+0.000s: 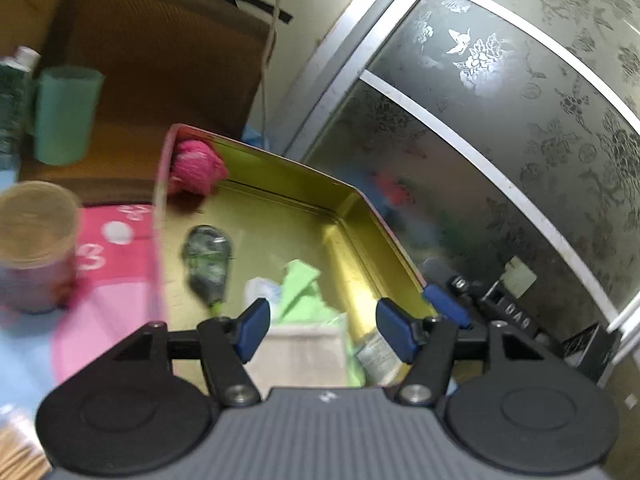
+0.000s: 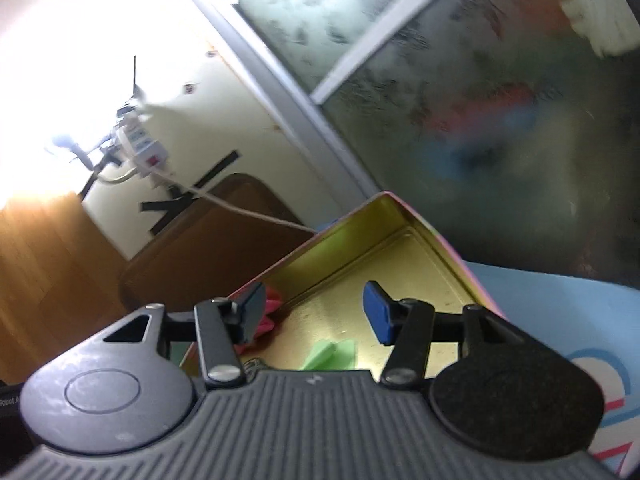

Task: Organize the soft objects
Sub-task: 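Move the right gripper to the green patterned box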

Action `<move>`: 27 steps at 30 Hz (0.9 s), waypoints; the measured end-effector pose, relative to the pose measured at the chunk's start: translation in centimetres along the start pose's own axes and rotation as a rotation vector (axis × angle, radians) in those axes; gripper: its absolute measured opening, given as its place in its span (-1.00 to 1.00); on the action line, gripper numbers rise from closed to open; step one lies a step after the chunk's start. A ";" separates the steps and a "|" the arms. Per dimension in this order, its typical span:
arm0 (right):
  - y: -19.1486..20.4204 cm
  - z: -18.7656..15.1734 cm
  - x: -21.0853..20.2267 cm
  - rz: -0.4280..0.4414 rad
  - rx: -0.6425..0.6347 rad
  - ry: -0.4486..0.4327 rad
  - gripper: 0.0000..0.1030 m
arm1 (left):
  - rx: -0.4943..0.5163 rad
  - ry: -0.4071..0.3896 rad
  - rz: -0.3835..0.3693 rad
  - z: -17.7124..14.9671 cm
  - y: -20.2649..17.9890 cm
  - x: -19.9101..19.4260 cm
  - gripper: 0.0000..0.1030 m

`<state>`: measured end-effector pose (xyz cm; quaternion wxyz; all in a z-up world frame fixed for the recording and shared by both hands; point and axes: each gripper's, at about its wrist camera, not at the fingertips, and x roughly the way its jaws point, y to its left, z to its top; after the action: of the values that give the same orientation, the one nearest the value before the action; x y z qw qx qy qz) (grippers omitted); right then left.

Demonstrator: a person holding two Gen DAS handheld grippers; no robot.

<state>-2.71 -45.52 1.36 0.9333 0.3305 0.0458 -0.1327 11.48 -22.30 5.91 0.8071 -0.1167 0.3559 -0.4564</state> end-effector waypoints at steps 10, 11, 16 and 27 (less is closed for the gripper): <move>12.7 -6.7 0.5 0.335 -0.410 0.183 0.11 | 0.071 -0.170 0.331 -7.3 6.3 -15.1 0.28; 14.0 -7.6 0.8 0.375 -0.436 0.234 0.11 | 0.049 -0.186 0.382 -8.2 7.4 -16.9 0.28; 22.6 -13.0 3.7 0.555 -0.540 0.461 0.10 | -0.052 -0.267 0.644 -11.8 12.3 -24.4 0.28; 38.6 -25.3 9.0 0.595 -0.889 0.568 0.01 | -0.175 -0.251 0.962 -13.5 17.9 -27.8 0.28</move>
<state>16.75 -2.80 3.46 0.9304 -0.0698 0.2497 0.2592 4.78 12.25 0.00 0.9498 -0.0609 0.3064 0.0163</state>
